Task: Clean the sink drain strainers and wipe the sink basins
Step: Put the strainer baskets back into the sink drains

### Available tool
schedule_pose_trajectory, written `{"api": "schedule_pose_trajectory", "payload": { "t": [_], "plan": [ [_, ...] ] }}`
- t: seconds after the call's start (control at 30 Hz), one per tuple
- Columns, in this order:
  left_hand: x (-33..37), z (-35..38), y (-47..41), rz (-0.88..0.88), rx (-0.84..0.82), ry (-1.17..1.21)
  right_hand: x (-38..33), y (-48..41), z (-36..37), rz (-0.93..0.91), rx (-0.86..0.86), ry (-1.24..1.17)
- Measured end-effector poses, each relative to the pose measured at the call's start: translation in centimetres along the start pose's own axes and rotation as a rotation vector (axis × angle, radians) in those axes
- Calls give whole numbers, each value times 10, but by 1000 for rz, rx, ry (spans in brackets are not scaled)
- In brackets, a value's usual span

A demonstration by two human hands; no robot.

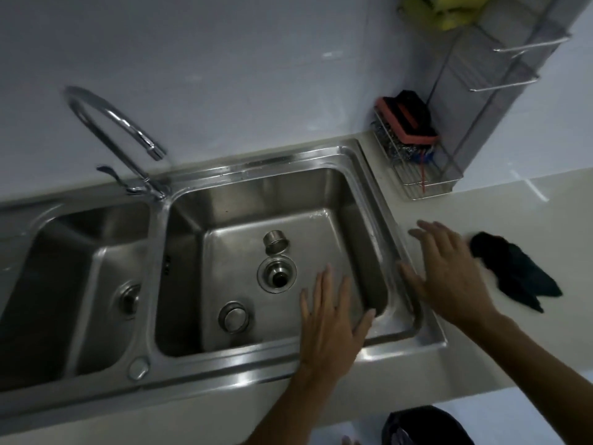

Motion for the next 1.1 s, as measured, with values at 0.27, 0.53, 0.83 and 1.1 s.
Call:
{"api": "schedule_pose_trajectory", "payload": {
  "t": [0.27, 0.53, 0.83, 1.1],
  "plan": [
    [-180, -9, -58, -31, -64, -116, -174, -51, 115, -228, -192, -65],
    [-231, 69, -137, 184, -277, -164, -190, -89, 254, 0, -386, -55],
    [-254, 86, -182, 49, -287, 305, -197, -114, 291, 133, -304, -243],
    [-251, 70, -143, -18, -439, 451, -187, -84, 263, 55, -436, -215]
  ]
}}
Point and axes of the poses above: each hand's wrist, its own y-axis away from the middle knuckle, its own z-axis out of the palm, x = y × z, the point moved 6 cm from there along -y, towards the middle knuckle, and after that the axes turned 8 degrees about x, right-handed, at the moved point
